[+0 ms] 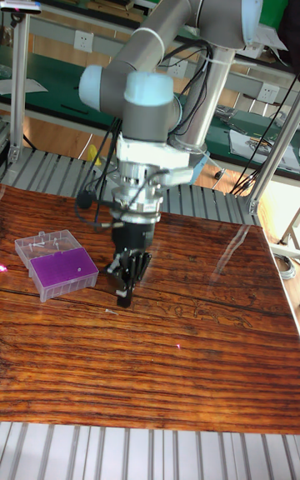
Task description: Insert a small pipette tip into the holder for small pipette tips
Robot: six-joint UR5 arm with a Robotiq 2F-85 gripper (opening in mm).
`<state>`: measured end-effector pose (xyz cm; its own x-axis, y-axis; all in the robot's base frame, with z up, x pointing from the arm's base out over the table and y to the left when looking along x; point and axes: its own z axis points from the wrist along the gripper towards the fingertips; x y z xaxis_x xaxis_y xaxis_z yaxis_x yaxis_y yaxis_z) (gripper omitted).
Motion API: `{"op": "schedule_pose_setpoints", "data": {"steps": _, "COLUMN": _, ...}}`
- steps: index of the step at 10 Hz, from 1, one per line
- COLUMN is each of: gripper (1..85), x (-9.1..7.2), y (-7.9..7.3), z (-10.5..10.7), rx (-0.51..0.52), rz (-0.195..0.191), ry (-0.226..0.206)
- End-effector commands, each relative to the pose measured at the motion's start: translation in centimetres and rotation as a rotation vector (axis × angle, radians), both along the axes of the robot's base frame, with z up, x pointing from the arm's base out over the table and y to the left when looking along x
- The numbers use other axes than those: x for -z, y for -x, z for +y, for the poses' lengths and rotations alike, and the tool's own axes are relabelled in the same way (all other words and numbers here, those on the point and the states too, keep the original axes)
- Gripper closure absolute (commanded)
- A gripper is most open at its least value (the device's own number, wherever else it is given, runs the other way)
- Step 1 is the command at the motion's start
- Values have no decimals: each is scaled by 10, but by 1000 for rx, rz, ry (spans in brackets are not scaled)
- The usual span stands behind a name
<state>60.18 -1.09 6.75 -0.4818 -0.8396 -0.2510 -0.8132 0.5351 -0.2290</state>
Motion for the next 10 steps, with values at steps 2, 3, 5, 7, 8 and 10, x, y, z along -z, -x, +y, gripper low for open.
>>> {"op": "schedule_pose_setpoints", "data": {"steps": 2, "gripper": 657, "x": 34, "y": 36, "z": -7, "rx": -83, "rz": 159, "ry": -20}}
{"op": "schedule_pose_setpoints", "data": {"steps": 3, "gripper": 623, "x": 34, "y": 35, "z": -12, "rx": -81, "rz": 162, "ry": -13}}
{"op": "schedule_pose_setpoints", "data": {"steps": 5, "gripper": 623, "x": 41, "y": 54, "z": -20, "rx": -81, "rz": 242, "ry": 11}}
{"op": "schedule_pose_setpoints", "data": {"steps": 7, "gripper": 623, "x": 44, "y": 48, "z": -13, "rx": -97, "rz": 234, "ry": 9}}
{"op": "schedule_pose_setpoints", "data": {"steps": 8, "gripper": 623, "x": 41, "y": 41, "z": -12, "rx": -99, "rz": 215, "ry": 28}}
{"op": "schedule_pose_setpoints", "data": {"steps": 10, "gripper": 627, "x": 46, "y": 29, "z": -12, "rx": -93, "rz": 199, "ry": 55}}
